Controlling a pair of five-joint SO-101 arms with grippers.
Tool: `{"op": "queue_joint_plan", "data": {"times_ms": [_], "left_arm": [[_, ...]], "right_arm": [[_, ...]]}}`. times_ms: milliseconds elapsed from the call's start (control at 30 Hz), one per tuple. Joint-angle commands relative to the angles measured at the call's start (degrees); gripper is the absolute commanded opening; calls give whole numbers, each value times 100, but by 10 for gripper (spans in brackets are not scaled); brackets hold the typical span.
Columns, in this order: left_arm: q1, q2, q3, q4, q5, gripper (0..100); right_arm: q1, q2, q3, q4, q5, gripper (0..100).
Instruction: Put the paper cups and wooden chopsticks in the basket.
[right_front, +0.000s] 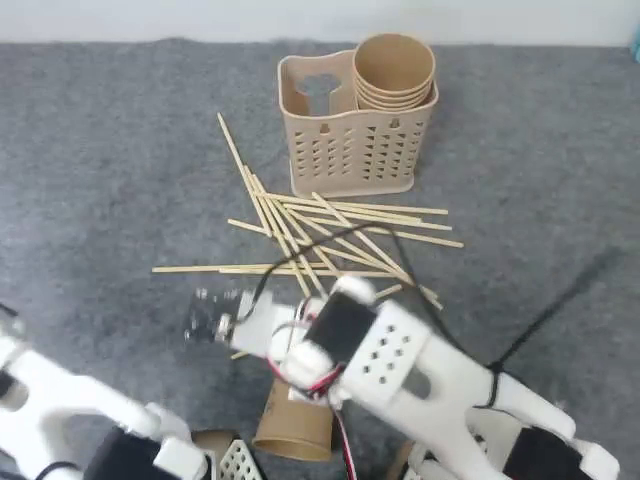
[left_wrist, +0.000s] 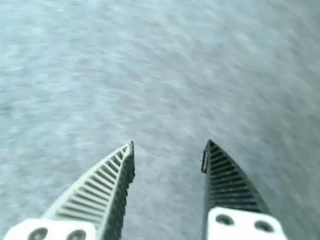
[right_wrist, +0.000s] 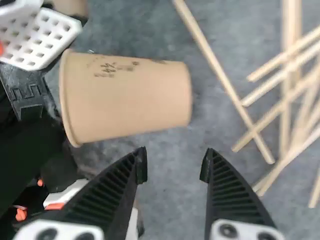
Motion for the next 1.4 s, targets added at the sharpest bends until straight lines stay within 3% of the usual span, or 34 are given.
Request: {"op": "queue_joint_plan", "data": {"times_ms": [0,433,667,833,967,1167,1367], "left_arm": [[-580,-176,-312,-484,26,213],[-686,-176,-286,-607,26,213],[-695,-167,-233,-633,26,213],[-686,-167,-189,-633,26,213],[-677,-167,-189,-633,26,213],[-677,-167,-180,-633,26,213],[-677,-167,-171,-642,26,213]], "right_arm": [[-426,-268,756,-629,-237,180],[-391,-259,2004,-2475,-862,180],[1068,-242,2312,-3846,-519,180],[1974,-277,2242,-4163,-167,180],[2097,-312,1811,-3363,-176,180],[1552,-321,475,-1552,-519,180],[-101,-321,-334,40,-879,180]]}}
